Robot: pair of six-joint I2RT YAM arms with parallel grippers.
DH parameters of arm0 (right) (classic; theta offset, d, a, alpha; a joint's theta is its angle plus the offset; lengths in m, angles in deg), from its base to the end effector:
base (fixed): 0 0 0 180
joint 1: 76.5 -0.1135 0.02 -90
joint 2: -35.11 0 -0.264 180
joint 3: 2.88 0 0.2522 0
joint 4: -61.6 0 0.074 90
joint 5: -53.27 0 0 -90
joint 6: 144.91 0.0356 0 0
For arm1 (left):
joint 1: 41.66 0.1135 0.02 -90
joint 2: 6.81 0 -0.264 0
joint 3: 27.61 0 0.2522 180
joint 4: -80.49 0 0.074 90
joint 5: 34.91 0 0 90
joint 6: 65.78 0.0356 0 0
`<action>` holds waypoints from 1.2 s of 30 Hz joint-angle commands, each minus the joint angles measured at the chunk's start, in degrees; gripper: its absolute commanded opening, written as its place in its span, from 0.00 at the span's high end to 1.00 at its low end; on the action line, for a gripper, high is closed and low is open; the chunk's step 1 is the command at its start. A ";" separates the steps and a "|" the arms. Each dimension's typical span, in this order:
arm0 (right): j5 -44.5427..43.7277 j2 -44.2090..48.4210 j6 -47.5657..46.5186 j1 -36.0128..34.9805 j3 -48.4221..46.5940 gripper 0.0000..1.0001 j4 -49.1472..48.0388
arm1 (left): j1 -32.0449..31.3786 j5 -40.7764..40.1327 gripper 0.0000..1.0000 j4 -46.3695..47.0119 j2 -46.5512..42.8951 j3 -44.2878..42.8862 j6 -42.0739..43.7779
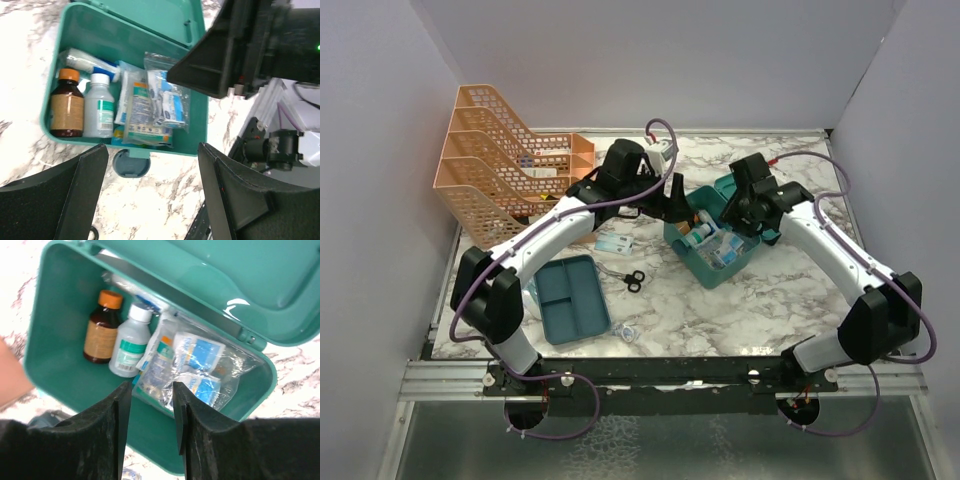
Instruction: Organize the medicine kit
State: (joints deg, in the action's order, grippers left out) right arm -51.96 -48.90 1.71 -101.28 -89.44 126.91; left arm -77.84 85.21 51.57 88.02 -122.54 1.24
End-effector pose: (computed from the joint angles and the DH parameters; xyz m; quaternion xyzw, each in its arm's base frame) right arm 0.2708 0.1147 0.2909 0.2942 0.9178 0.0546 0.2609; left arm 0.3012 -0.2424 0.3265 0.2269 0.8106 -0.4371 0.3170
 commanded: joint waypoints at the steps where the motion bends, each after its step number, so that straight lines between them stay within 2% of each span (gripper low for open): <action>1: 4.51 2.72 -8.18 -0.19 -3.32 0.63 -4.47 | 0.86 -6.66 0.25 0.26 -5.42 2.48 -0.01; 6: 6.22 4.16 -9.09 -0.35 -4.02 0.64 -4.45 | 1.77 -14.16 0.25 -0.12 -11.64 8.02 -2.57; 14: 14.64 10.69 -13.06 -0.41 -1.65 0.64 -6.23 | 1.82 -24.33 0.24 1.33 -25.35 17.80 -7.68; 20: 20.27 17.88 -21.06 -0.69 3.00 0.62 -11.95 | 1.81 -24.59 0.21 2.80 -39.13 29.02 -5.06; 24: 25.46 21.19 -25.48 -1.72 5.79 0.61 -15.97 | 1.82 -29.67 0.15 2.29 -49.10 35.15 -2.90; 29: 30.57 23.85 -25.94 -4.65 8.36 0.58 -17.85 | 1.82 -28.97 0.13 1.55 -58.42 40.89 -1.34; 34: 31.22 22.82 -24.79 -9.77 10.01 0.58 -20.47 | 1.80 -24.92 0.13 2.21 -62.57 40.18 -0.94; 36: 31.13 22.05 -23.98 -12.72 10.89 0.58 -22.38 | 1.82 -26.30 0.13 1.75 -63.42 40.91 -1.70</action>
State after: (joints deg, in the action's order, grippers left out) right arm -23.72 -26.04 -22.25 -109.41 -80.17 109.93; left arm -76.03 58.46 52.18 26.36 -81.21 -0.81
